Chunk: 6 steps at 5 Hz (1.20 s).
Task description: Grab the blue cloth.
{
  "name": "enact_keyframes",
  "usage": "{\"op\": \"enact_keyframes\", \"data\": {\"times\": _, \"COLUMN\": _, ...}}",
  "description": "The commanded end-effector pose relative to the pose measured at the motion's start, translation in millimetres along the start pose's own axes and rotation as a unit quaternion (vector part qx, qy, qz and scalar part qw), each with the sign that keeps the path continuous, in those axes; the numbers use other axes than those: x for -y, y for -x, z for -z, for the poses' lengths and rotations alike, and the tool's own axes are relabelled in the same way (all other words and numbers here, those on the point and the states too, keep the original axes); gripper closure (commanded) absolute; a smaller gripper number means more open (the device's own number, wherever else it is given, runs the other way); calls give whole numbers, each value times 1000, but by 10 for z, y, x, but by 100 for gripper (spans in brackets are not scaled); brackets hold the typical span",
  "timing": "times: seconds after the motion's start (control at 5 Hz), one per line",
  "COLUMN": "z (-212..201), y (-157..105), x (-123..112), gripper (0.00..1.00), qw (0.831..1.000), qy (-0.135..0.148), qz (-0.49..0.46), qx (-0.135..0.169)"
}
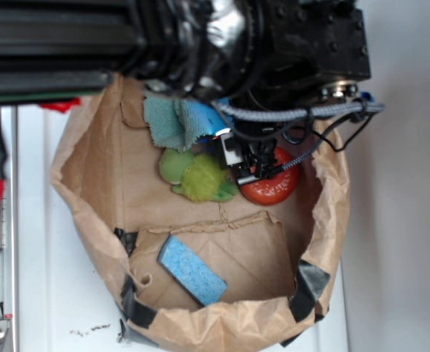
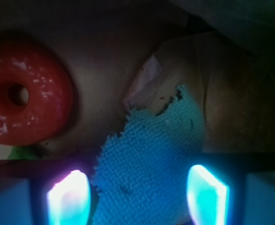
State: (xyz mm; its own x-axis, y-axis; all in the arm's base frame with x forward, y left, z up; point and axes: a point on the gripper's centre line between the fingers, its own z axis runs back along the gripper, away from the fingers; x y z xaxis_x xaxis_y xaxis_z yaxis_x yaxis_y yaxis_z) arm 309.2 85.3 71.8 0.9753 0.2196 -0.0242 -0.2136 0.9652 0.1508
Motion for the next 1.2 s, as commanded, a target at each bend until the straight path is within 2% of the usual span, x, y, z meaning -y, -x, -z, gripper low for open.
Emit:
{"op": "enact_keyframes", "data": {"times": 0.0, "z": -206, "y": -8, "x": -8, "gripper": 100, "qw": 998, "qy": -40, "qz": 6, "qx": 45}}
{"op": "enact_keyframes", "data": {"times": 0.2, "z": -302, "y": -12, "x": -32, "gripper": 100, "qw": 997, "qy": -44, "qz": -1, "qx": 63}}
{"op": "enact_keyframes", "data": {"times": 0.4, "z": -401, "y": -17, "x": -48, "gripper": 100, "qw": 997, "qy": -37, "qz": -1, "qx": 73}}
{"op": "enact_keyframes", "data": {"times": 0.8, "z": -675, "y": 67, "x": -154, "gripper": 100, "qw": 995, "qy": -3, "qz": -11, "qx": 96}}
{"op": "enact_keyframes", "data": {"times": 1.0, "z": -641, "y": 82, "x": -216, "gripper": 0, "qw": 996, "qy": 7, "qz": -21, "qx": 83}}
